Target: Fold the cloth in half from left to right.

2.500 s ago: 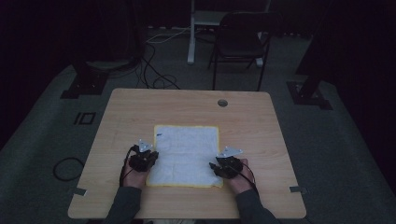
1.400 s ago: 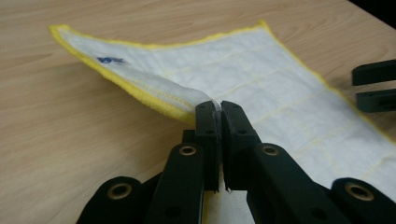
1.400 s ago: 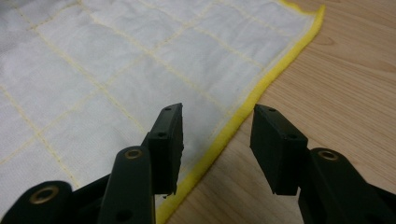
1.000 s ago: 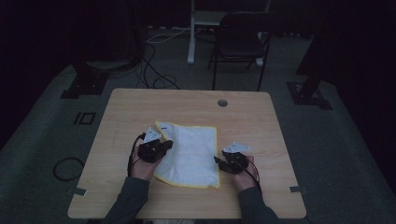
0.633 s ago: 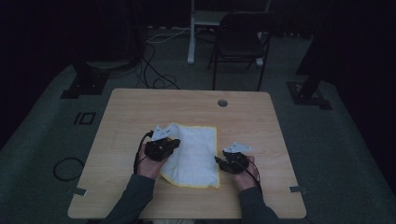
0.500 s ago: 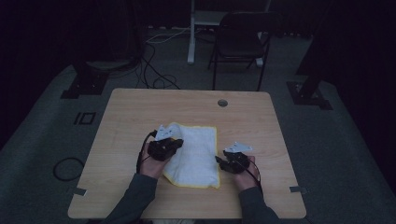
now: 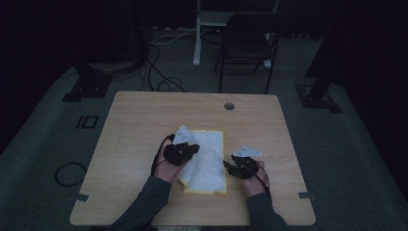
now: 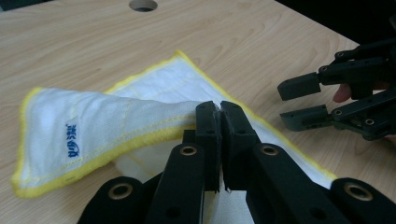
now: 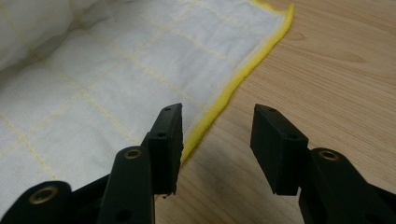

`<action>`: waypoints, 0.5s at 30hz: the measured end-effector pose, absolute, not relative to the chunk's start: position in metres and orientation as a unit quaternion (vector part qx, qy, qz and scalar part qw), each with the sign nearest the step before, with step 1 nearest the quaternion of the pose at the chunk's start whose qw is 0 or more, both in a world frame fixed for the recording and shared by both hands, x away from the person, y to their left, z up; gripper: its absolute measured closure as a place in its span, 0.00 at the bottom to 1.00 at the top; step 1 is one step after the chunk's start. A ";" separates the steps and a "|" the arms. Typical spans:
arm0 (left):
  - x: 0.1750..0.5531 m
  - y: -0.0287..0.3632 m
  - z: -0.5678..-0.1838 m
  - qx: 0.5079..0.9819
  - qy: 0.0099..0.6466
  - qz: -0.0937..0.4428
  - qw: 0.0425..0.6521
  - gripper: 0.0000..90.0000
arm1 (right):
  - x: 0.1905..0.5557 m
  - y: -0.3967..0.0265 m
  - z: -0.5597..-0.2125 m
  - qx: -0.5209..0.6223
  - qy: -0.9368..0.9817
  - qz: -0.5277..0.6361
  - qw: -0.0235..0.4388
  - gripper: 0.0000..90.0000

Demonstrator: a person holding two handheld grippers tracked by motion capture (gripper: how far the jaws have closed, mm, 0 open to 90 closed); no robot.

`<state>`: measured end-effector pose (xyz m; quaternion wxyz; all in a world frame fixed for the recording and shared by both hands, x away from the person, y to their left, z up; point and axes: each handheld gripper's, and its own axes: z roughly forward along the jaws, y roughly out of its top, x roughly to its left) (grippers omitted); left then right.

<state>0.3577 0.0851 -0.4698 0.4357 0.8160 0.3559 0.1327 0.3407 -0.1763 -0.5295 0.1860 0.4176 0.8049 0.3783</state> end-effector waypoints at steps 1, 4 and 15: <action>0.359 0.080 -0.472 0.818 0.353 0.129 0.435 0.97 | 0.341 -0.177 -0.529 0.418 0.804 0.379 0.186 0.59; 0.360 0.073 -0.477 0.823 0.349 0.123 0.432 0.97 | 0.341 -0.179 -0.529 0.425 0.800 0.379 0.188 0.60; 0.366 0.052 -0.489 0.840 0.336 0.105 0.413 0.97 | 0.342 -0.184 -0.529 0.438 0.791 0.381 0.192 0.60</action>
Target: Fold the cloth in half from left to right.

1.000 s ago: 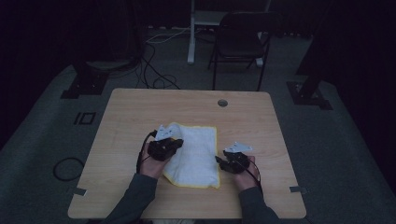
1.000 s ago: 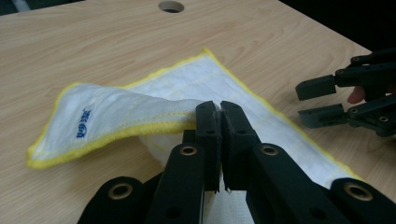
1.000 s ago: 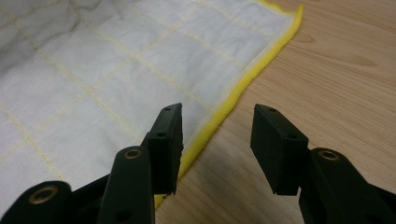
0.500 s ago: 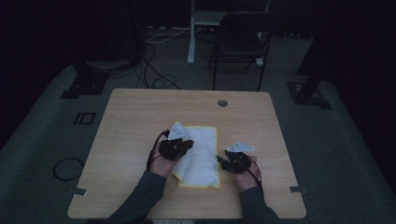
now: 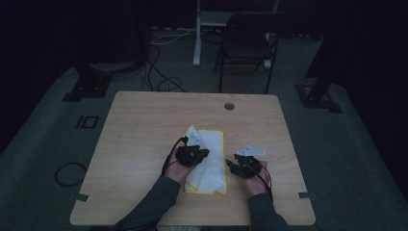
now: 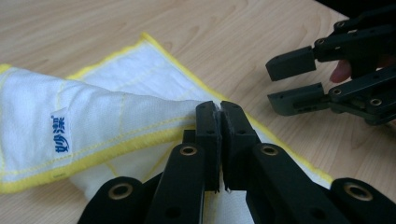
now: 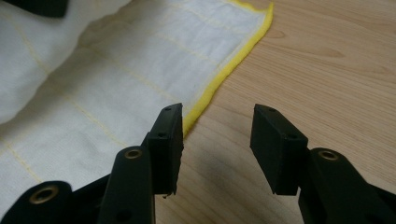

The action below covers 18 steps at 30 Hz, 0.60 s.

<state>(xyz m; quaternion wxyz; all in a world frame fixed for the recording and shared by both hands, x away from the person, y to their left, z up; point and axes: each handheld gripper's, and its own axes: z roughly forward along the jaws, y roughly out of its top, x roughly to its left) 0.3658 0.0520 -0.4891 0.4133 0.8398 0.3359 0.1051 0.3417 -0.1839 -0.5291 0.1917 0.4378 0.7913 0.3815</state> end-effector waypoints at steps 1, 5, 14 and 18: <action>0.366 0.050 -0.489 0.841 0.334 0.104 0.412 0.97 | 0.342 -0.184 -0.529 0.438 0.791 0.382 0.191 0.60; 0.368 0.044 -0.489 0.847 0.328 0.100 0.407 0.97 | 0.342 -0.184 -0.529 0.438 0.791 0.382 0.192 0.60; 0.371 0.037 -0.487 0.852 0.321 0.099 0.401 0.97 | 0.342 -0.186 -0.530 0.442 0.789 0.381 0.192 0.60; 0.372 0.034 -0.487 0.854 0.319 0.097 0.399 0.97 | 0.343 -0.185 -0.532 0.443 0.790 0.378 0.191 0.60</action>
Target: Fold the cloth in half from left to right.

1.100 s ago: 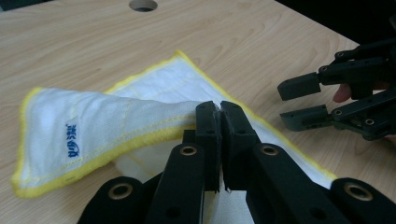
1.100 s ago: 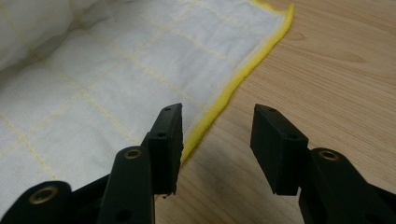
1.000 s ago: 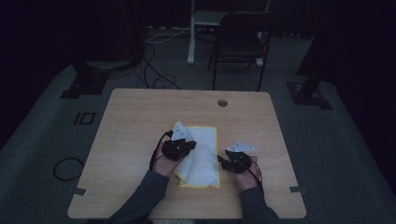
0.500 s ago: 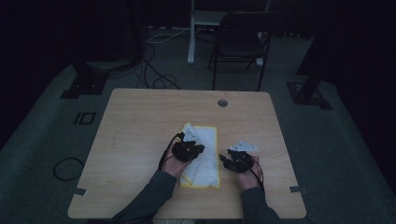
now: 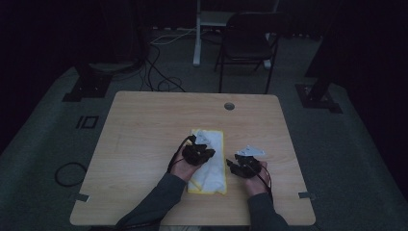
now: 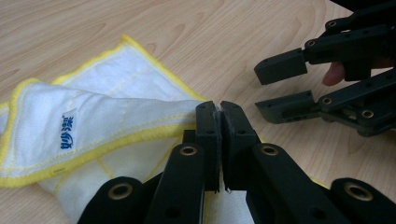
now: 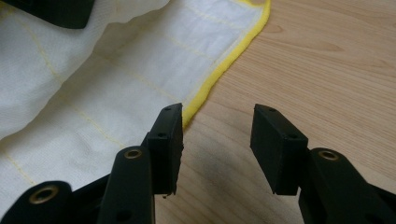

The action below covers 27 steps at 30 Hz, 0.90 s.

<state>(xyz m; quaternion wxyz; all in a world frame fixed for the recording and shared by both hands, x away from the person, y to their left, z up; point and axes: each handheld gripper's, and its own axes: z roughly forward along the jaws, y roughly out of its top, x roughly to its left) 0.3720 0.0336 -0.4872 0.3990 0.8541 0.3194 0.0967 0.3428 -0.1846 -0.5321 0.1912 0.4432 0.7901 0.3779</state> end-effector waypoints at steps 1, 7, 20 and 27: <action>0.372 0.032 -0.487 0.855 0.319 0.096 0.398 0.97 | 0.343 -0.185 -0.532 0.444 0.790 0.378 0.191 0.60; 0.373 0.021 -0.490 0.860 0.310 0.090 0.395 0.97 | 0.344 -0.186 -0.533 0.450 0.789 0.372 0.190 0.60; 0.365 0.045 -0.475 0.838 0.331 0.084 0.425 0.79 | 0.344 -0.184 -0.534 0.444 0.794 0.370 0.189 0.60; 0.352 0.076 -0.479 0.832 0.352 0.104 0.415 0.78 | 0.343 -0.184 -0.533 0.445 0.793 0.372 0.188 0.60</action>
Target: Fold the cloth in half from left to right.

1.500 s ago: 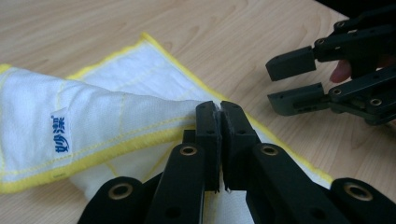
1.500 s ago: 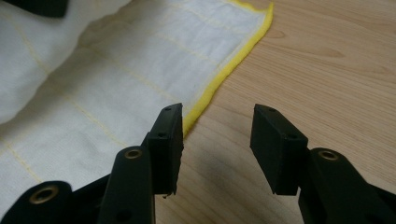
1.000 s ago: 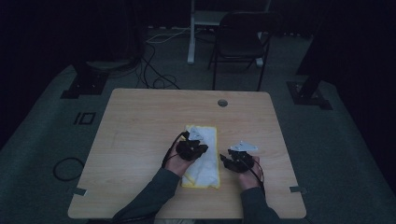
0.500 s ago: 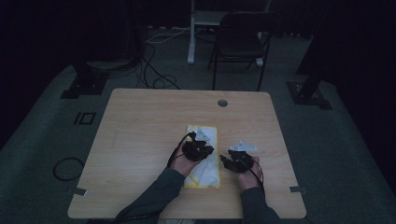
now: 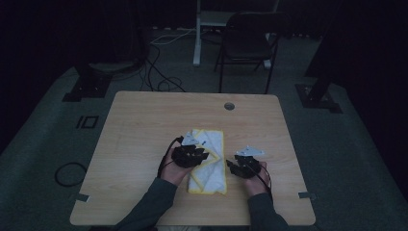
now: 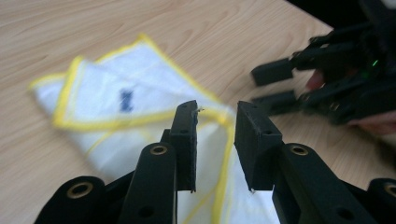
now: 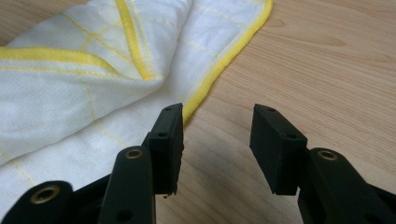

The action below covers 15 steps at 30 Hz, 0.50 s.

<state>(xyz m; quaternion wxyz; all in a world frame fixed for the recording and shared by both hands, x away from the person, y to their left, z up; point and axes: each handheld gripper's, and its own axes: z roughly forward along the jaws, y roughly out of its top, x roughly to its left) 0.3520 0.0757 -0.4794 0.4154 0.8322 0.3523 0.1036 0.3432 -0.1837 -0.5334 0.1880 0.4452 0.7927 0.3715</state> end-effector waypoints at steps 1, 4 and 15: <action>0.350 0.079 -0.482 0.833 0.354 0.109 0.410 0.78 | 0.343 -0.184 -0.533 0.445 0.793 0.372 0.188 0.60; 0.347 0.089 -0.493 0.839 0.358 0.118 0.391 0.81 | 0.343 -0.184 -0.533 0.445 0.793 0.372 0.189 0.60; 0.327 0.093 -0.522 0.857 0.343 0.086 0.374 1.00 | 0.343 -0.183 -0.533 0.444 0.792 0.373 0.191 0.60</action>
